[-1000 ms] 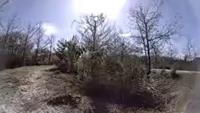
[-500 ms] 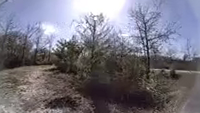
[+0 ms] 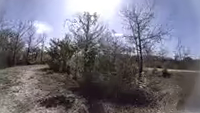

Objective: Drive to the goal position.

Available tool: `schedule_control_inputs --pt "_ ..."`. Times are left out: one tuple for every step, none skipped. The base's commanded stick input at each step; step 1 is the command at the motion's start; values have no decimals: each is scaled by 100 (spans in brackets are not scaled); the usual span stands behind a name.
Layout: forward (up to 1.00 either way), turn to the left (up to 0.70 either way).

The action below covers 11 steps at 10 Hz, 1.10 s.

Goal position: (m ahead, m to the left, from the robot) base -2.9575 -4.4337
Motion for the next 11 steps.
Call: schedule_control_inputs --pt "0 -70" --pt "0 -70" --pt "0 -70" --pt "0 -70" --pt "0 -70" --pt "0 -70" --pt "0 -70" --pt "0 -70" --pt "0 -70" --pt "0 -70" --pt "0 -70"
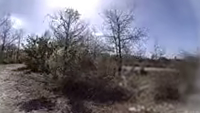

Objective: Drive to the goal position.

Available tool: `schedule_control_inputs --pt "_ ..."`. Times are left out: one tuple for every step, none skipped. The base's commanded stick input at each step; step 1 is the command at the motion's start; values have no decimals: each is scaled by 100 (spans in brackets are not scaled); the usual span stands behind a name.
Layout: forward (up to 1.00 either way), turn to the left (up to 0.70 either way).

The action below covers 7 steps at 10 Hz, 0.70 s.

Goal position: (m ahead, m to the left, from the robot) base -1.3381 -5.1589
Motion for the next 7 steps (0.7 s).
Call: schedule_control_inputs --pt "0 -70" --pt "0 -70" --pt "0 -70" --pt "0 -70" --pt "0 -70" --pt "0 -70" --pt "0 -70"
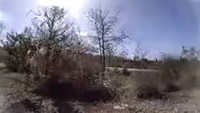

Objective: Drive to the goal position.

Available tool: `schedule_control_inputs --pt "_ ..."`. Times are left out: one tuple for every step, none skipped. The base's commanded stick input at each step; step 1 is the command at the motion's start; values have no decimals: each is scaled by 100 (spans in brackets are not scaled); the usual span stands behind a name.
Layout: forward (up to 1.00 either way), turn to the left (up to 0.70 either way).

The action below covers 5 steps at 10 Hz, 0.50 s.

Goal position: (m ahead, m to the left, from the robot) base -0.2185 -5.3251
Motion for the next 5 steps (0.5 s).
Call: schedule_control_inputs --pt "0 -70" --pt "0 -70" --pt "0 -70" --pt "0 -70" --pt "0 -70"
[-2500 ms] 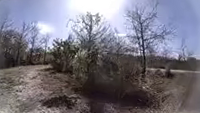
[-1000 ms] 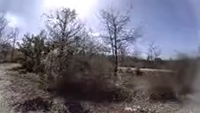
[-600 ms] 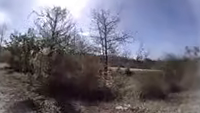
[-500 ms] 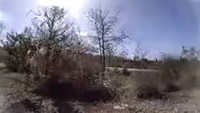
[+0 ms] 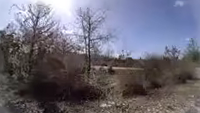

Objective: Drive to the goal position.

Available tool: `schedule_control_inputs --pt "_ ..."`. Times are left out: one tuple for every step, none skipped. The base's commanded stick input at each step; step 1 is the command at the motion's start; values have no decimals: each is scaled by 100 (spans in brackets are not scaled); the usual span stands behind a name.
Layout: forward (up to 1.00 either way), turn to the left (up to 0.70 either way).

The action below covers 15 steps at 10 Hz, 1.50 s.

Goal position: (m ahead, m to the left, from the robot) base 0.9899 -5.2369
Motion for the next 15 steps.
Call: schedule_control_inputs --pt "0 -70" --pt "0 -70" --pt "0 -70" --pt "0 -70" --pt "0 -70" --pt "0 -70" --pt "0 -70" --pt "0 -70" --pt "0 -70" --pt "0 -70" --pt "0 -70" --pt "0 -70" --pt "0 -70" --pt "0 -70" --pt "0 -70"
